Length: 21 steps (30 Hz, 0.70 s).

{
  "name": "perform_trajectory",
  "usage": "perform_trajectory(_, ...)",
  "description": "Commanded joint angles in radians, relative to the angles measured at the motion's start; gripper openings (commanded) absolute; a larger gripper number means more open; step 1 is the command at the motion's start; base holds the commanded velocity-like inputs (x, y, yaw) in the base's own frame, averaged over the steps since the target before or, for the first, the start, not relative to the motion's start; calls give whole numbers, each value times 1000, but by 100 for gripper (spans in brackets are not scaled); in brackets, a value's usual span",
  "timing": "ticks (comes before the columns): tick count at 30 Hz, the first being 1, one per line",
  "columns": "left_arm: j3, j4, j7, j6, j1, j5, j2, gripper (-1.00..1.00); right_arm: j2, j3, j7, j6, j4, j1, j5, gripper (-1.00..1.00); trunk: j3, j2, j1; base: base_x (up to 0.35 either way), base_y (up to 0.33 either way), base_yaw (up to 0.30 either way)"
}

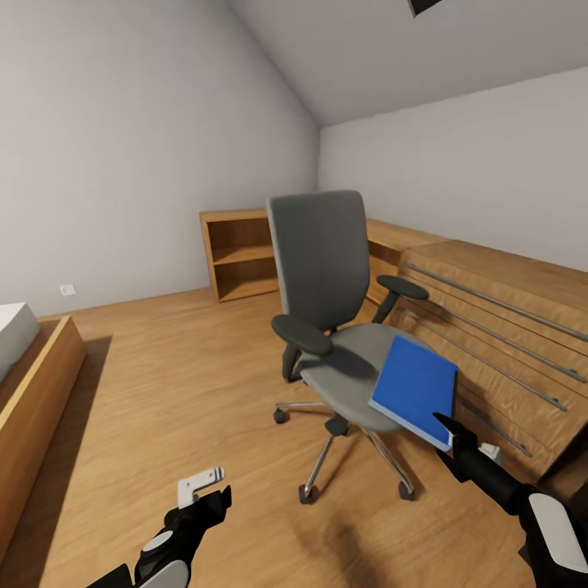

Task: In the bedroom, organize the workspace by keeping the computer under the desk, ensuring the monitor is on the desk, placing the keyboard on the desk next to the monitor, placing the mouse on the desk next to the keyboard, moving the folder from the swivel chair onto the desk next to the mouse, stacking the notebook on top of the folder with the pen on top of the notebook, and positioning the swivel chair next to the desk.

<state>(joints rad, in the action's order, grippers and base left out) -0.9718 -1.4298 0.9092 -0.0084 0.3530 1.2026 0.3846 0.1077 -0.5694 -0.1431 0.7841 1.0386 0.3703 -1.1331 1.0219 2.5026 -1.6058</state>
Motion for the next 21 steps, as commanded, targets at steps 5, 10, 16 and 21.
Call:
perform_trajectory(5,-2,0,6,-1,1,4,0,100,0,-3,-6,6,0,1,6,100,1,0,0,60,37,0)
perform_trajectory(10,-2,0,6,-1,1,5,0,100,0,-3,-6,6,0,1,6,100,1,0,0,12,7,0)
perform_trajectory(16,-2,0,7,-1,1,5,0,100,0,-2,-4,9,0,1,6,100,1,0,0,2,1,0)
perform_trajectory(21,-2,0,6,-1,1,5,0,100,0,11,-3,9,0,1,6,-100,1,0,0,0,0,0)
